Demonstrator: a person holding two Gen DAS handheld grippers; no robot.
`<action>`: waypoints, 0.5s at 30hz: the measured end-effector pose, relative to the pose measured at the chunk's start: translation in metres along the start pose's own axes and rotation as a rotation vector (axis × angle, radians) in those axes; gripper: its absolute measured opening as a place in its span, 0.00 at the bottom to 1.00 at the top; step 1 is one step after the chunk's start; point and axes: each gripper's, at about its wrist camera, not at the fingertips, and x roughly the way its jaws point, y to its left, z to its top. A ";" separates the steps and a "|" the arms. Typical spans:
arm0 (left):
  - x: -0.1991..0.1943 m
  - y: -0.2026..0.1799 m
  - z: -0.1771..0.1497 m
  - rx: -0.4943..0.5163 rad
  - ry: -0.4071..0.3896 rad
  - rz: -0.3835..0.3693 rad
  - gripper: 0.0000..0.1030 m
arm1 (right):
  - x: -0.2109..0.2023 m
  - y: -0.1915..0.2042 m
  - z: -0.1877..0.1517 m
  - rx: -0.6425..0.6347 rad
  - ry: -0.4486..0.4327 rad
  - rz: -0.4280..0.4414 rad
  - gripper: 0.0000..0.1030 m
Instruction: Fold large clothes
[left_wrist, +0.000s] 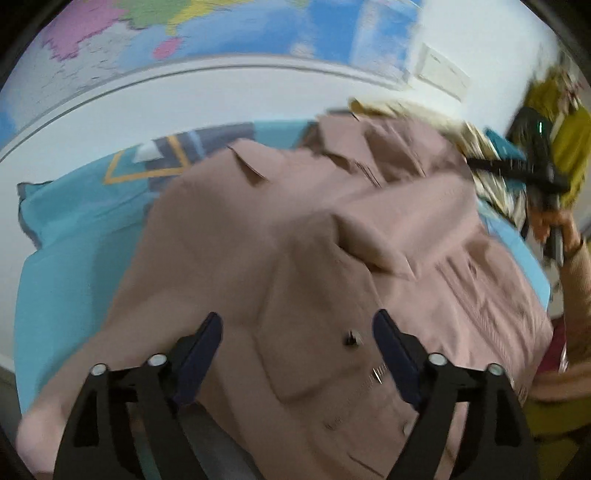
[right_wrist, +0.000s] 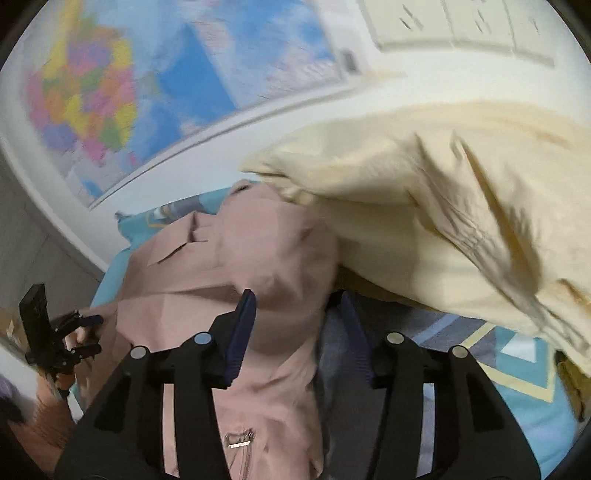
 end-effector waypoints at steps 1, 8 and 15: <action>0.005 -0.009 -0.001 0.021 0.015 0.013 0.82 | -0.005 0.007 -0.002 -0.023 -0.013 -0.001 0.48; 0.046 -0.012 -0.008 0.049 0.097 0.064 0.58 | 0.020 0.134 -0.034 -0.460 0.028 0.049 0.61; 0.019 0.032 0.002 -0.070 0.046 0.076 0.06 | 0.112 0.212 -0.063 -0.745 0.165 0.021 0.49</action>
